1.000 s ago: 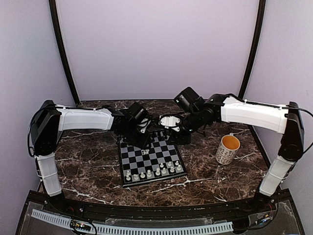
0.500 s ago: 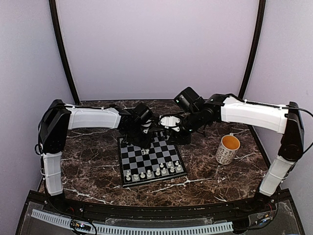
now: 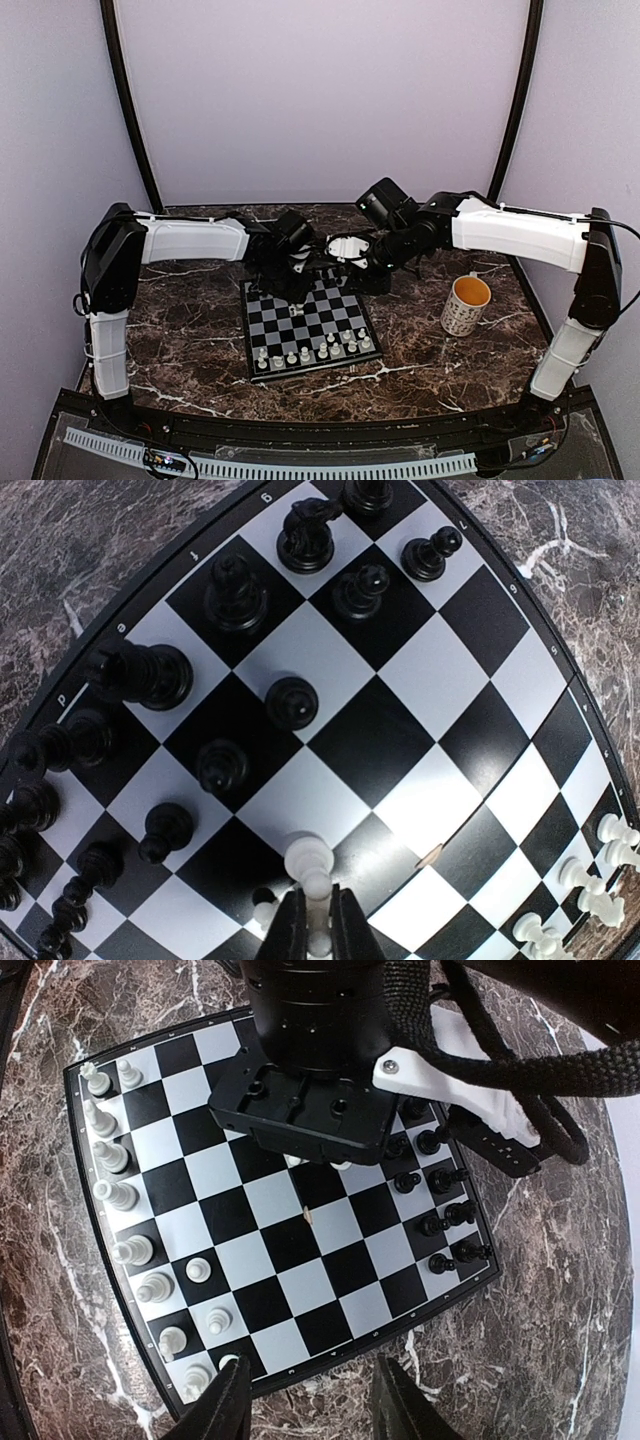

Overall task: Set up the chess pieces on the board
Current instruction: Pick up the pawn from the chessboard.

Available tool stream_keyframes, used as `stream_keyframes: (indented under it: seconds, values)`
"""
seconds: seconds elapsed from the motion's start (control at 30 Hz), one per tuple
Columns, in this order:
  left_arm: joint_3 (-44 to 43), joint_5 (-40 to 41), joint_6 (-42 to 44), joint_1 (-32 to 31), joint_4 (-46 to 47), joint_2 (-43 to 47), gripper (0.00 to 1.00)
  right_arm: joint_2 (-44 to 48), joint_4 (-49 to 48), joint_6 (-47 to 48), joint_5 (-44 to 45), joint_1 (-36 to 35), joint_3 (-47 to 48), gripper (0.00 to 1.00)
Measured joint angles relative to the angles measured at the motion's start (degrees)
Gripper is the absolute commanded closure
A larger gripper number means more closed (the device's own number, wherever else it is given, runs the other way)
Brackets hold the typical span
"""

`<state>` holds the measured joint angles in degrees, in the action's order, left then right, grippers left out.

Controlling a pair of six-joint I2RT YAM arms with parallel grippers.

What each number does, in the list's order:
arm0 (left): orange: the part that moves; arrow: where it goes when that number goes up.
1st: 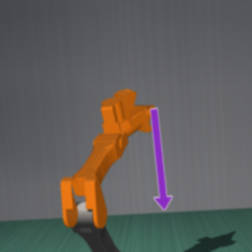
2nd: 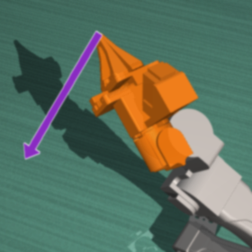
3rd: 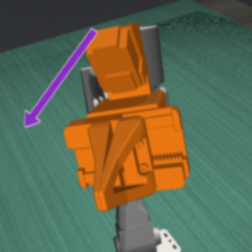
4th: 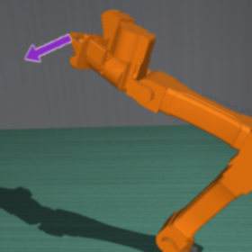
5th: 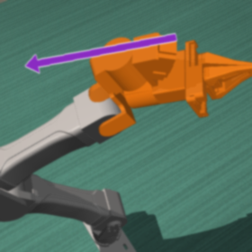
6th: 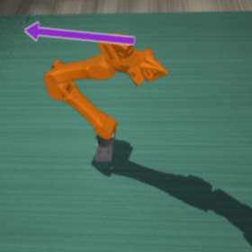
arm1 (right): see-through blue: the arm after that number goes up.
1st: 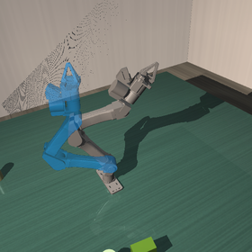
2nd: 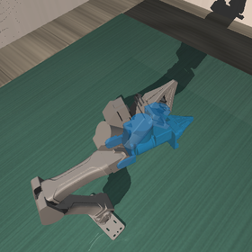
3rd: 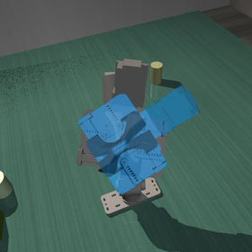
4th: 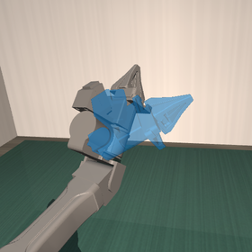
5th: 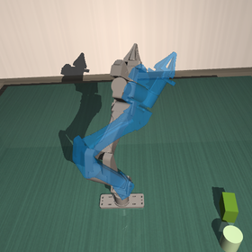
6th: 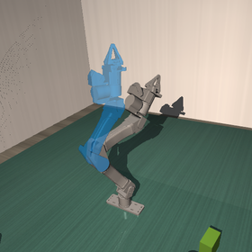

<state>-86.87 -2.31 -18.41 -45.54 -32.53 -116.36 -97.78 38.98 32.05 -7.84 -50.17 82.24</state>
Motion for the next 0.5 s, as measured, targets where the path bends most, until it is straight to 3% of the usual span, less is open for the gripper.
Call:
stream_keyframes:
  seconds: [0.5]
  values:
    - [2.62,-0.26,1.97,-0.24,-0.94,5.07,0.94,0.00,0.02,0.02,0.66,0.39,0.00,0.58]
